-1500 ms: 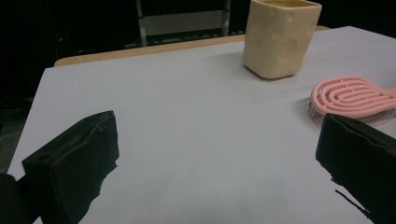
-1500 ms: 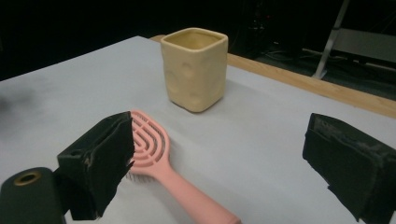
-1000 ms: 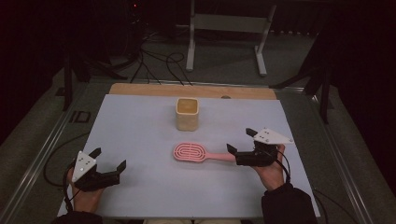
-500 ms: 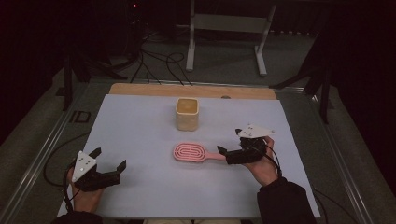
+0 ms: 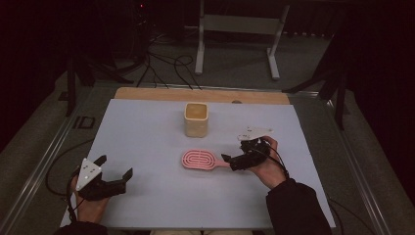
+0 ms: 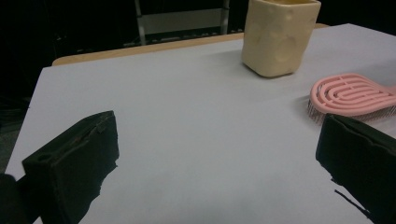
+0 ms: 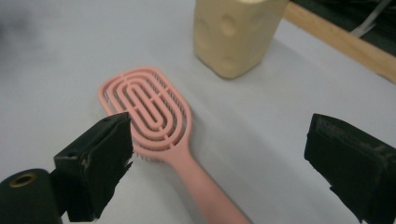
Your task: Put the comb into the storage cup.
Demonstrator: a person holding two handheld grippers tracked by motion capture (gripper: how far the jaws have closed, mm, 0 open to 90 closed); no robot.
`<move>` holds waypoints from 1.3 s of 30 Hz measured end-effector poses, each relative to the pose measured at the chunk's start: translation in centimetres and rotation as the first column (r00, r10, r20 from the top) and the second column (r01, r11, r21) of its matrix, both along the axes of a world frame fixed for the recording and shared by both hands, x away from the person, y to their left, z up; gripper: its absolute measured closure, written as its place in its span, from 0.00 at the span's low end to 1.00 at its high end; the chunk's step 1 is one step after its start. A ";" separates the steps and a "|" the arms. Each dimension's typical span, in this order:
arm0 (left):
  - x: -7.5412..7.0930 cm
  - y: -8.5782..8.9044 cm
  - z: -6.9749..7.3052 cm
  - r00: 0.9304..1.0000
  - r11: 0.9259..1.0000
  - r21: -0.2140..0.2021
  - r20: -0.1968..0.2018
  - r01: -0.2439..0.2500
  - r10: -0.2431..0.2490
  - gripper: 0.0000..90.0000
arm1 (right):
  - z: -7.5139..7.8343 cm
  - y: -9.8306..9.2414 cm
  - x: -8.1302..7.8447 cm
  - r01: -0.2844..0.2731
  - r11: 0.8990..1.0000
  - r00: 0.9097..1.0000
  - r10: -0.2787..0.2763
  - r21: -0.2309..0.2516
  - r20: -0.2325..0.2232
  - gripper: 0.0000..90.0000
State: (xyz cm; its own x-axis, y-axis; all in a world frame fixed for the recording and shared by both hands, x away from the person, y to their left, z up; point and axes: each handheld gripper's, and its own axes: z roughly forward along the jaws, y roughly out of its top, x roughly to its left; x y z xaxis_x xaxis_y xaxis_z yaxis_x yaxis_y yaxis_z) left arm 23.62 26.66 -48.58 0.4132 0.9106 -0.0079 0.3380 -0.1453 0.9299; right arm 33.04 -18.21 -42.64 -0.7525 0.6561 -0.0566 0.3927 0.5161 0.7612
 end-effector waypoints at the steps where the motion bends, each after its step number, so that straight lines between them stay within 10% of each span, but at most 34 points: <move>1: 0.0 0.0 0.0 1.000 1.000 0.000 -0.001 0.001 -0.001 0.00 | -0.1 0.1 0.1 -0.008 1.000 1.000 0.008 -0.015 -0.006 0.08; 25: 0.1 -0.1 -0.1 1.000 1.000 0.009 -0.007 0.008 -0.008 0.00 | -2.6 3.0 2.5 -0.131 0.973 0.982 0.102 -0.192 -0.156 0.09; 33: 0.1 -0.2 -0.1 1.000 1.000 0.010 -0.008 0.011 -0.011 0.00 | -4.5 4.3 2.7 -0.231 0.932 0.955 0.162 -0.280 -0.249 0.16; 39: 0.1 -0.2 -0.1 1.000 1.000 0.013 -0.011 0.013 -0.012 0.00 | -5.7 5.5 2.6 -0.312 0.869 0.935 0.210 -0.383 -0.285 0.35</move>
State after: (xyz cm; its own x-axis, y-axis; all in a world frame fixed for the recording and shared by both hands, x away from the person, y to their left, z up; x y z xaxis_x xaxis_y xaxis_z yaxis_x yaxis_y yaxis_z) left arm 23.74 26.45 -48.72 0.4245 0.9054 -0.0006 0.3461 -0.1617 0.9241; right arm 35.67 -12.69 -48.39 -0.9181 0.3869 -0.0862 0.3336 0.8717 0.3590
